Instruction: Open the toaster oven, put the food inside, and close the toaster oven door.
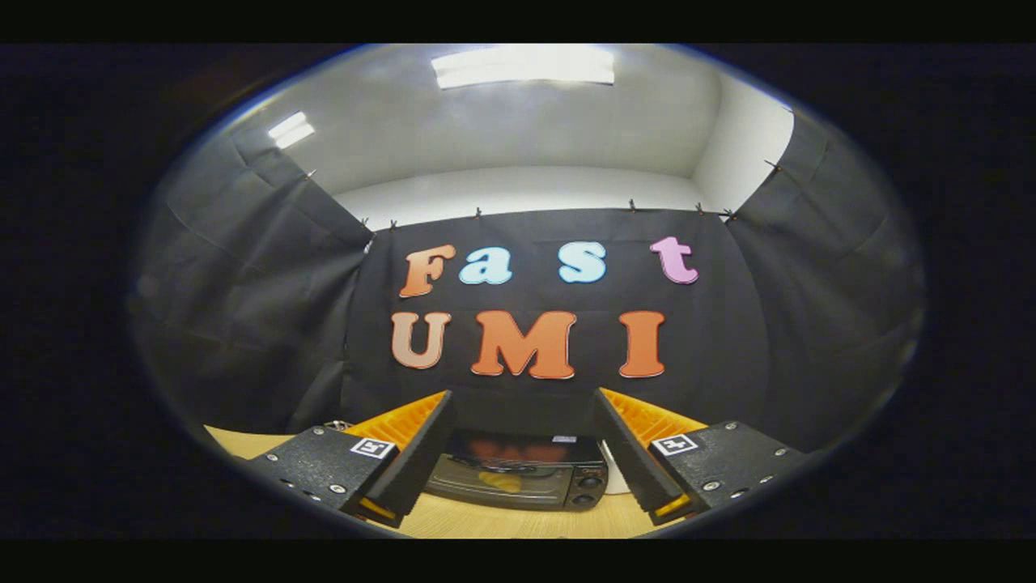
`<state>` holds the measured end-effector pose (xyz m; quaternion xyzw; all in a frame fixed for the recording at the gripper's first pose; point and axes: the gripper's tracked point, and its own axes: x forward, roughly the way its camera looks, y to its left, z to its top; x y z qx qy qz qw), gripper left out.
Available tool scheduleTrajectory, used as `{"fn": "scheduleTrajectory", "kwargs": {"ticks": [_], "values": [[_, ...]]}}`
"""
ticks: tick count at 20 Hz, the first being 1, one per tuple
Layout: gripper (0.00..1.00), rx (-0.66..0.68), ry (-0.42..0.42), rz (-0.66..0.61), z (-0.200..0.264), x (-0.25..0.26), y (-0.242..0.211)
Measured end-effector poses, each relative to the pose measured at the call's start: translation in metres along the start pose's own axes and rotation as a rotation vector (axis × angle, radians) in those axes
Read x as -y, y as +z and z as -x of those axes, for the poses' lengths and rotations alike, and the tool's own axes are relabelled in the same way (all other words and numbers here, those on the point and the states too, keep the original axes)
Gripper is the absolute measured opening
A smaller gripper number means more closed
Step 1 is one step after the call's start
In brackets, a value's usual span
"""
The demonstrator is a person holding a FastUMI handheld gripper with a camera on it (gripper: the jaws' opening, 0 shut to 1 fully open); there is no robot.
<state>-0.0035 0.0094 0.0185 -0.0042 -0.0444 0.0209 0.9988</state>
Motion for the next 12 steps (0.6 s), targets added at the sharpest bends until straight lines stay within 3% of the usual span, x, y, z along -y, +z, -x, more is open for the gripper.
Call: {"fn": "scheduleTrajectory", "kwargs": {"ticks": [12], "values": [[0.99,-0.026,0.001,-0.005,-0.002,-0.004,-0.01]]}}
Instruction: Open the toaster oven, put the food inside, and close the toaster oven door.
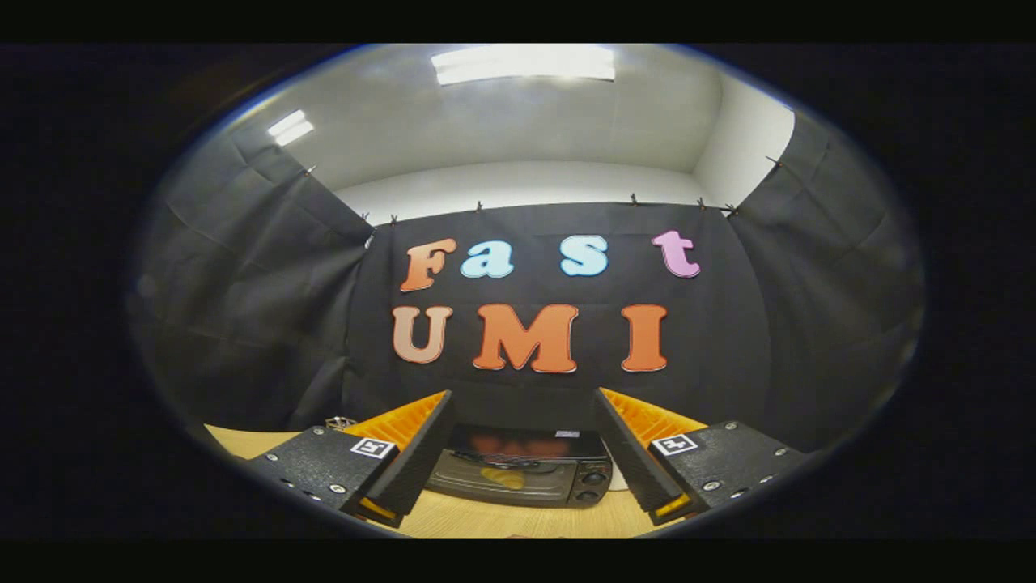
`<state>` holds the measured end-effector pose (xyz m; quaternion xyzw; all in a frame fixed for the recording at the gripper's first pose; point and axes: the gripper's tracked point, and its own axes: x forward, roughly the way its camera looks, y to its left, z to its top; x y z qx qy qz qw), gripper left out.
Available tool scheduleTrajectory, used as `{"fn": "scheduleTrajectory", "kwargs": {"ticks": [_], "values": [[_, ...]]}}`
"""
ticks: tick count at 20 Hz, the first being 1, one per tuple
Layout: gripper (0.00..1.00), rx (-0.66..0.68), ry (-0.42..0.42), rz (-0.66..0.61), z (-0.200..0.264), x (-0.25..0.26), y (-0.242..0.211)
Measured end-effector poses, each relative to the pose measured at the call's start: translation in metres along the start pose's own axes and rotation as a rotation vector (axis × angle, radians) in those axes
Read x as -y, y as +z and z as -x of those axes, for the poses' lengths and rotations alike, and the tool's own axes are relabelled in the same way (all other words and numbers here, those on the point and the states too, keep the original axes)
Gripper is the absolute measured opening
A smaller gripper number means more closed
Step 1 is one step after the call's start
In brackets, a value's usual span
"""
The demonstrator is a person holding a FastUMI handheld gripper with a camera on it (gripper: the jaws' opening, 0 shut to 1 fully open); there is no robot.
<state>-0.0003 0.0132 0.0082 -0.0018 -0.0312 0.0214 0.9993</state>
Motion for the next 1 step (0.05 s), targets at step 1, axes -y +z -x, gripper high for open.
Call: {"fn": "scheduleTrajectory", "kwargs": {"ticks": [1], "values": [[0.99,-0.012,-0.001,-0.003,-0.0007,-0.0002,-0.0048]]}}
